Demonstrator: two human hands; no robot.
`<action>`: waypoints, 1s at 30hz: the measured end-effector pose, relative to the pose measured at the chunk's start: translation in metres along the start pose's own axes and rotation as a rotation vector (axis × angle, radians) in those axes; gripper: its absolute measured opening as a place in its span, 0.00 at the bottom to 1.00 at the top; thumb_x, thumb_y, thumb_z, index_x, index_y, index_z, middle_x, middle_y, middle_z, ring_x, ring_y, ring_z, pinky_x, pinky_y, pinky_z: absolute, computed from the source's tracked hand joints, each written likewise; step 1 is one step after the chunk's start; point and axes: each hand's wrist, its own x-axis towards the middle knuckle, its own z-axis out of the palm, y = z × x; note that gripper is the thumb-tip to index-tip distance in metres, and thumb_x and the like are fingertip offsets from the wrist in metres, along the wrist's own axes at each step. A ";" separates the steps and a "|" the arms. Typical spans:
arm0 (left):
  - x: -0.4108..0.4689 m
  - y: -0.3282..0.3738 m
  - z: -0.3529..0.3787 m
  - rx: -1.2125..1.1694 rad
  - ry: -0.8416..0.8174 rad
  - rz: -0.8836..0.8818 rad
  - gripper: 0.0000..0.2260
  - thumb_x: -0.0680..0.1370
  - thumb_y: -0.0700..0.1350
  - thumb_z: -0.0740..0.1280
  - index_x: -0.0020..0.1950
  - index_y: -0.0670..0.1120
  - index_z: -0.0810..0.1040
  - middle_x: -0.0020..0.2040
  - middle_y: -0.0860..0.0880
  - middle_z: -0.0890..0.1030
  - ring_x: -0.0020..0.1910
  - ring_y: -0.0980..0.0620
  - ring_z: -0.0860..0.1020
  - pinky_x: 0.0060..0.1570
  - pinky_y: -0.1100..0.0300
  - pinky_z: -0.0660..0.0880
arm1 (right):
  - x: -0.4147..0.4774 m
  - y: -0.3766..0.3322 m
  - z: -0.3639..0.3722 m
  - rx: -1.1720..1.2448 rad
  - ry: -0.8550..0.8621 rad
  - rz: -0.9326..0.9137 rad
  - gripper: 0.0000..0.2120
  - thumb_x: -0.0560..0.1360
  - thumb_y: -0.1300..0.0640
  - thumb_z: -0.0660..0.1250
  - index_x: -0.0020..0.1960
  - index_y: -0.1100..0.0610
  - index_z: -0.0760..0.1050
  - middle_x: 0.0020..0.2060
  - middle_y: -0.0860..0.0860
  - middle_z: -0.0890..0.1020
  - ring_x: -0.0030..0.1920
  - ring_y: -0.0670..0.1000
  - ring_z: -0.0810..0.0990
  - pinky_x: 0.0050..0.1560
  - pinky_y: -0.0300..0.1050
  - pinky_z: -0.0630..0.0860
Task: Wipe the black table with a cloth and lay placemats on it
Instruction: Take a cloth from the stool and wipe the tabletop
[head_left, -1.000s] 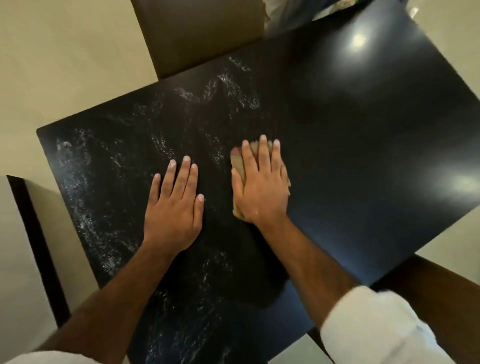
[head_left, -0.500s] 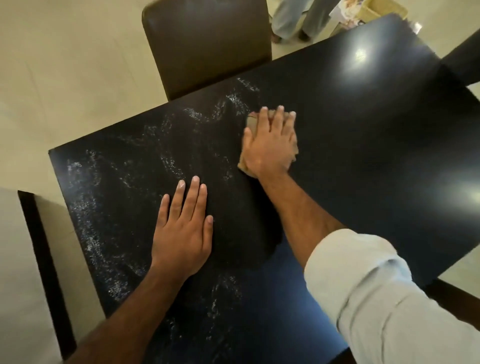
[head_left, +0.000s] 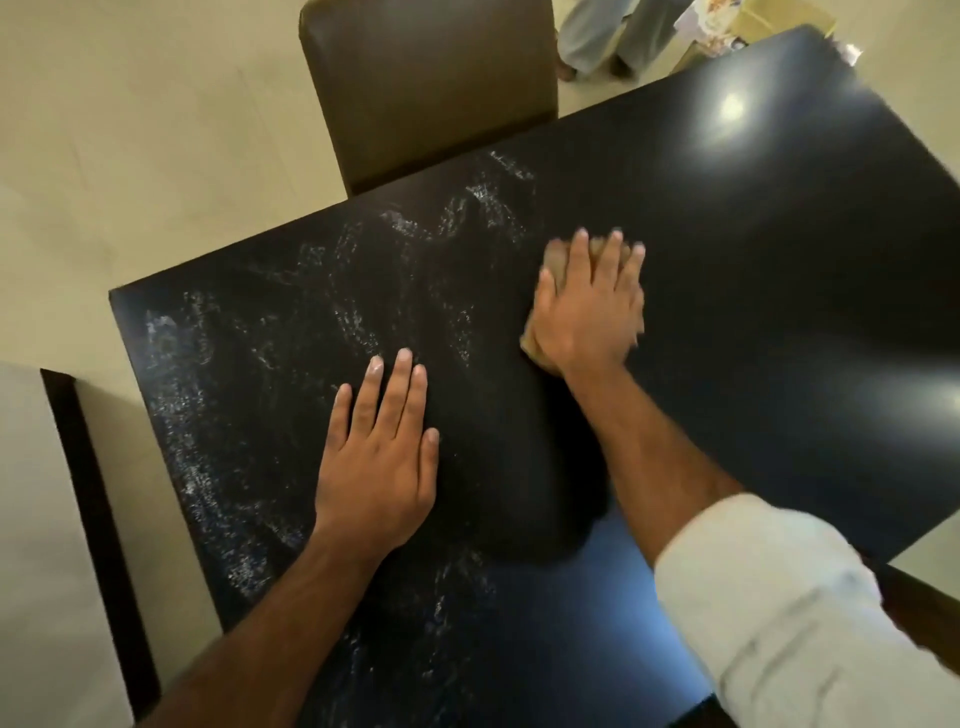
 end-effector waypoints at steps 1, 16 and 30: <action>-0.001 0.000 0.001 -0.002 0.005 -0.001 0.31 0.90 0.57 0.47 0.92 0.46 0.49 0.92 0.49 0.45 0.91 0.45 0.45 0.88 0.36 0.53 | 0.014 -0.016 0.003 0.011 -0.001 -0.018 0.34 0.88 0.38 0.53 0.90 0.51 0.58 0.90 0.61 0.55 0.89 0.68 0.50 0.85 0.67 0.58; -0.003 0.001 -0.014 -0.038 -0.015 0.012 0.31 0.89 0.54 0.49 0.91 0.45 0.53 0.92 0.47 0.49 0.91 0.43 0.50 0.87 0.36 0.53 | -0.157 0.060 0.001 -0.093 -0.015 -0.096 0.33 0.88 0.38 0.53 0.90 0.50 0.59 0.90 0.58 0.57 0.90 0.65 0.53 0.82 0.67 0.66; -0.007 0.002 -0.033 -0.099 -0.150 0.005 0.31 0.90 0.54 0.50 0.92 0.45 0.48 0.92 0.47 0.46 0.91 0.42 0.46 0.89 0.37 0.46 | -0.353 0.073 0.013 -0.082 -0.216 -0.318 0.36 0.88 0.32 0.50 0.92 0.44 0.46 0.91 0.51 0.43 0.90 0.58 0.38 0.87 0.60 0.47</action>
